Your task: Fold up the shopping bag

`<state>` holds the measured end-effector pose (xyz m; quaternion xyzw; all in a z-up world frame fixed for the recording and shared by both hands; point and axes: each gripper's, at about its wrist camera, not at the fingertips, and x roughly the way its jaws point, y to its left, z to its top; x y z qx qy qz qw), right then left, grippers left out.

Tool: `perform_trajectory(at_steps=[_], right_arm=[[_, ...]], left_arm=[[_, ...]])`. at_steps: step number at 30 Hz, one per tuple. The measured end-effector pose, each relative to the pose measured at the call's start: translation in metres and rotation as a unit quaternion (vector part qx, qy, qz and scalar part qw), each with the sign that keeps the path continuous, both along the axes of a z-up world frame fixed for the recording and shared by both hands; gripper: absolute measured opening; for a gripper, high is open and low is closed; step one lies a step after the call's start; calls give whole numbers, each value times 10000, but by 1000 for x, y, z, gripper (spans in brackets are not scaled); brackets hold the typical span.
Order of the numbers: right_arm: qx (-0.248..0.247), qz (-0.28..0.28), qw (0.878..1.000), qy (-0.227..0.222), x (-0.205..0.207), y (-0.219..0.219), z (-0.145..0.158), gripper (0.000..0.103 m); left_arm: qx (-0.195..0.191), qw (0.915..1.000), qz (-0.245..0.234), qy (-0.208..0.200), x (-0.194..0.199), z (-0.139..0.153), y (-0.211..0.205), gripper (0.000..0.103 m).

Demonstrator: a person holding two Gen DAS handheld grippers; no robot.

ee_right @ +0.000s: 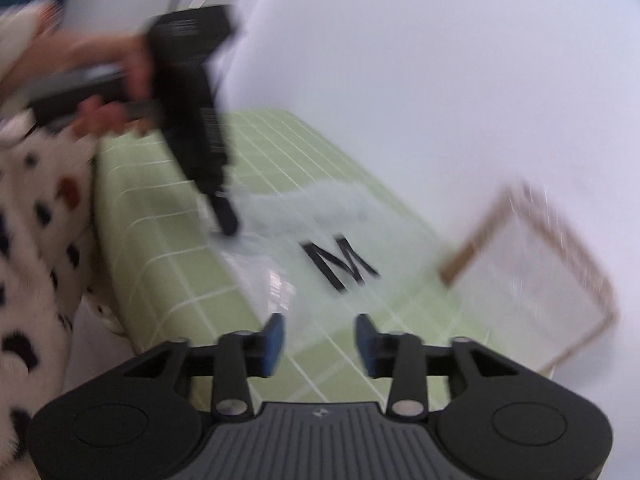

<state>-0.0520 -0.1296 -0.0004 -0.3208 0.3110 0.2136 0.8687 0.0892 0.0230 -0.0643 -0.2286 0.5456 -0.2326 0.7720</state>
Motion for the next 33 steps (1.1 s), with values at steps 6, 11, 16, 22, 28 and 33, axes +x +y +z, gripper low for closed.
perform_trajectory(at_steps=[6,11,16,22,28,33], right_arm=[[-1191,358,9905,-587,-5,28,-30,53],[-1547,664,9829,-747,0,47,-42,52],[-1999,1019,9694,-994,6,65,-54,50],[-2399,1568,9538,-905,3,77,-62,20],[-2212,1503,9626,-432,17,80,-49,23],[-1830,1293,9746,11,36,75,-32,39]], left_arm=[[0,10000,-10,10,1,0,0,2],[-3,10000,34,-1,-1,0,0,2],[-15,10000,22,36,1,0,0,2],[-97,9999,4,133,4,-1,3,2],[-207,9995,24,235,6,-4,6,2],[-215,9995,-6,236,6,-4,6,2]])
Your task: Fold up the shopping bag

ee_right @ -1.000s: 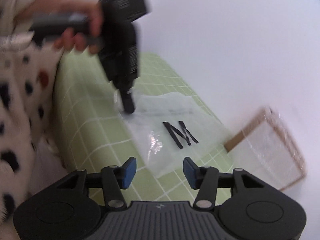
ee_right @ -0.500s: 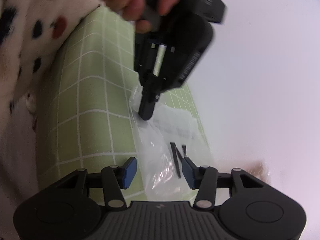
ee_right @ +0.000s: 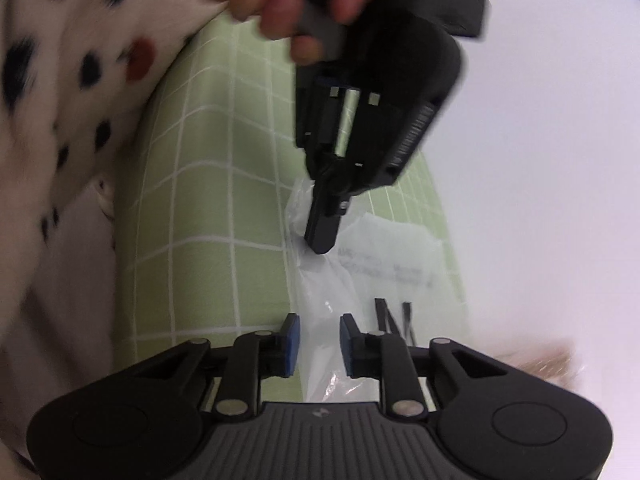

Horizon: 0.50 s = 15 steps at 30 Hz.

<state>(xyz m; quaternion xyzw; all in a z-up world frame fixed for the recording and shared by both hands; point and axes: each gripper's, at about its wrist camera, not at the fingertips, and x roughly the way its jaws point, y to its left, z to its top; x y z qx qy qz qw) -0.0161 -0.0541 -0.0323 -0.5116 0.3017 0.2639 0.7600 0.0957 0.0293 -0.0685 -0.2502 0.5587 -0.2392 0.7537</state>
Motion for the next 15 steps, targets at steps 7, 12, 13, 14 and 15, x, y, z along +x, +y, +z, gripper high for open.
perform_trajectory(at_steps=[7,12,13,14,15], right_arm=[[-321,171,9958,-842,-14,2,-9,55],[-591,362,9913,-1118,-28,5,-18,55],[-685,418,9911,-1059,-30,4,-20,55],[-767,461,9909,-1003,-32,4,-22,55],[-838,488,9910,-926,-34,2,-23,55]], left_arm=[[-102,9999,18,28,0,-2,4,2],[-111,9999,-2,28,-1,-2,4,2],[-112,9999,-4,29,-1,-2,4,2],[-114,9999,-3,30,-1,-2,4,2],[-118,9999,-1,31,-2,-2,4,2]])
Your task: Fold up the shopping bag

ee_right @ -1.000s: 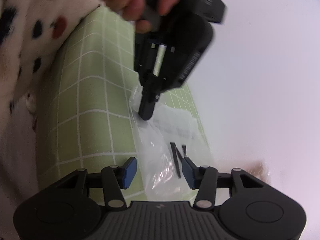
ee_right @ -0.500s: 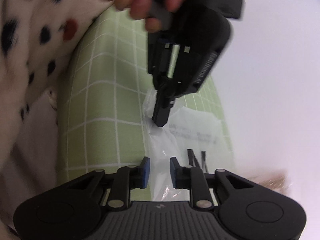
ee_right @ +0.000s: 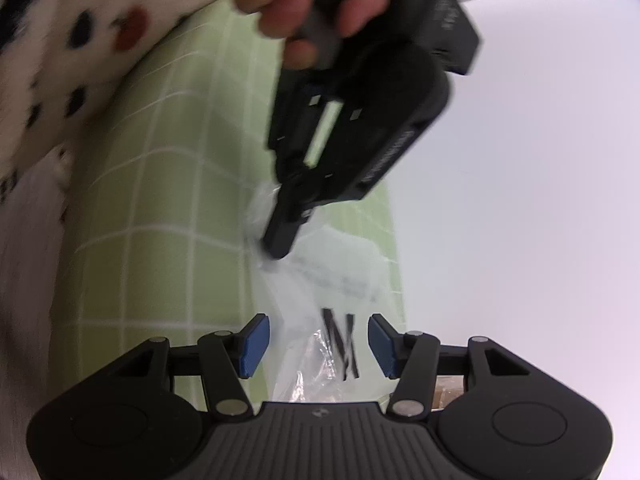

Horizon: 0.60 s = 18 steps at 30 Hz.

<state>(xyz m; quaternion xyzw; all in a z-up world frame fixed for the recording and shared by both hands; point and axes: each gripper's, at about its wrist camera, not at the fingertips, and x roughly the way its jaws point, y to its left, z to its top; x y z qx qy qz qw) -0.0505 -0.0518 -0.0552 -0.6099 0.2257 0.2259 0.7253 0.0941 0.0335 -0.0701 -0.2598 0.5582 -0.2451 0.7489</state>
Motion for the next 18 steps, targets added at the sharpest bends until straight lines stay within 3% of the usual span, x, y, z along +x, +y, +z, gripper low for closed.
perform_trajectory(at_steps=[3,7,12,18], right_arm=[[-218,-22,9996,167,-6,-7,-2,56],[-552,-84,9984,55,-12,-16,-10,56],[-457,-207,9985,-202,-18,-19,-11,56],[-934,478,9925,-627,-44,-20,-30,55]], left_arm=[[-18,10000,-32,7,3,0,0,2],[-60,10000,-24,16,3,-1,2,2],[-53,10000,-23,16,3,-1,1,2],[-49,10000,-35,34,3,-1,2,2]])
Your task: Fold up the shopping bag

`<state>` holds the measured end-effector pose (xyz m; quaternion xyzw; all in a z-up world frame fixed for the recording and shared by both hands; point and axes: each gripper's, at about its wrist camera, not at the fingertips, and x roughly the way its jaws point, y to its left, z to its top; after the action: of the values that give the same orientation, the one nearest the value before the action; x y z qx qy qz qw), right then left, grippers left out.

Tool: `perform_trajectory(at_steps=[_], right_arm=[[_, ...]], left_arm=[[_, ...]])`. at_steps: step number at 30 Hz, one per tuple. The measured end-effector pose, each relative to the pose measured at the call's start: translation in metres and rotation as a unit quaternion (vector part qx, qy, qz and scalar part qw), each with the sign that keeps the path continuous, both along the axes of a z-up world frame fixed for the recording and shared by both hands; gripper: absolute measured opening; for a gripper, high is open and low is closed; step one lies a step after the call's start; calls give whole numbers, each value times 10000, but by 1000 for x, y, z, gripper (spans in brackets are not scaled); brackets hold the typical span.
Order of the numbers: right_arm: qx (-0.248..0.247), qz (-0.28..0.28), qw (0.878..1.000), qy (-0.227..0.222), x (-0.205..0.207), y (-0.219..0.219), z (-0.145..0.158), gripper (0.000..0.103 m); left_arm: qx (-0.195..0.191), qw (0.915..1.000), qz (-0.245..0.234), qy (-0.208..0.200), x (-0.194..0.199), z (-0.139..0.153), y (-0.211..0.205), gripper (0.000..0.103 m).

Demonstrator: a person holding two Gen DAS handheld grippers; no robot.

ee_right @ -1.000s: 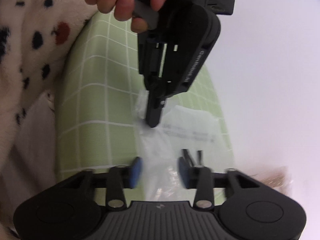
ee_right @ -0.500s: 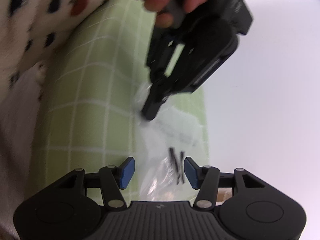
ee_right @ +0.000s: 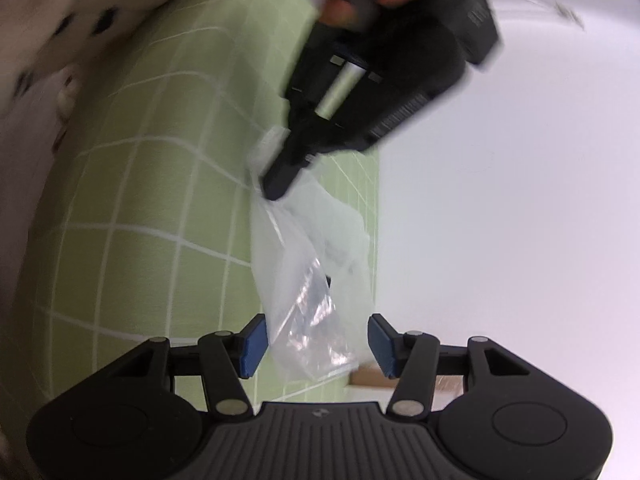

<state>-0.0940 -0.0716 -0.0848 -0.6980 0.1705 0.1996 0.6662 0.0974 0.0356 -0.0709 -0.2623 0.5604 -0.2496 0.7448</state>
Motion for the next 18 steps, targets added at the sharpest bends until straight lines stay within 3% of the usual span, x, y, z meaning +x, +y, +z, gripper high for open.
perform_trajectory(at_steps=[4,9,15,18], right_arm=[[-207,355,9992,-21,-16,-1,-13,51],[-414,517,9975,235,4,0,-21,37],[-606,713,9949,369,5,4,-19,36],[-555,655,9944,622,5,4,-21,29]], left_arm=[[-26,10000,8,24,0,-1,1,2],[-35,10000,-19,50,1,-1,0,2],[-66,10000,-21,71,2,-2,0,2],[-113,9999,-3,97,2,-4,2,2]])
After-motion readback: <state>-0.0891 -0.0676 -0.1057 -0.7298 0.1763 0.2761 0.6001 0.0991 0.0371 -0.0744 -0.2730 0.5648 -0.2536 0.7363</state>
